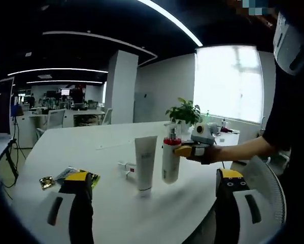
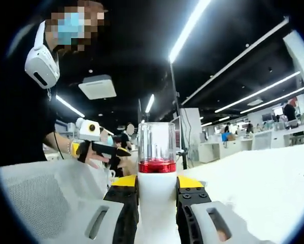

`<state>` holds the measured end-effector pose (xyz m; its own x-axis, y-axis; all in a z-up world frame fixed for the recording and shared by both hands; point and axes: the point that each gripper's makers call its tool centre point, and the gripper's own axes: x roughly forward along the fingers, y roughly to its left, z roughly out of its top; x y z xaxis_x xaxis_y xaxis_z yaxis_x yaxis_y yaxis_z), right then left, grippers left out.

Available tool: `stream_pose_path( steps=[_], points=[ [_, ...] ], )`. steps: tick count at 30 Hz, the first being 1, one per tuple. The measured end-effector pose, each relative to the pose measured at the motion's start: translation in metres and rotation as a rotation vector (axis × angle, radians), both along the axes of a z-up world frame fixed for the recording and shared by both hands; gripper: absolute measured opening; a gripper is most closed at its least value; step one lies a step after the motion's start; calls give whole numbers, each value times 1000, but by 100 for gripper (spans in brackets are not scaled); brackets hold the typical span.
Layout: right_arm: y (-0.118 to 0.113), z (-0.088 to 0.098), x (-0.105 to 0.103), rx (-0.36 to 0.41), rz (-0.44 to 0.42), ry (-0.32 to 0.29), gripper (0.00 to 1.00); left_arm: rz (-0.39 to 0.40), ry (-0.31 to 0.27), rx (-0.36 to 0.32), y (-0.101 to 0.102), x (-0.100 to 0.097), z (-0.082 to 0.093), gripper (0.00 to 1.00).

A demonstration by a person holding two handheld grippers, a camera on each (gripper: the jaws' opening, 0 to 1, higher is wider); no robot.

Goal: Arrange the skincare products in the storage area until every visible bottle or jar stands upright without overlapping.

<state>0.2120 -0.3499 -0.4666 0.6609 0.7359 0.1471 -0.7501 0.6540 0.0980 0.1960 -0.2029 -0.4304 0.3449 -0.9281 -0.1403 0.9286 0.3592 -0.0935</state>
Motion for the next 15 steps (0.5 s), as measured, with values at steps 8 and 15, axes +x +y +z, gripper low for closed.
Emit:
stream_pose_path(
  steps=[8, 15],
  points=[
    [-2, -27, 18, -41, 30, -6, 17, 11, 2, 7, 2, 3, -4, 96],
    [6, -34, 17, -50, 40, -1, 17, 20, 9, 17, 2, 5, -7, 95]
  ],
)
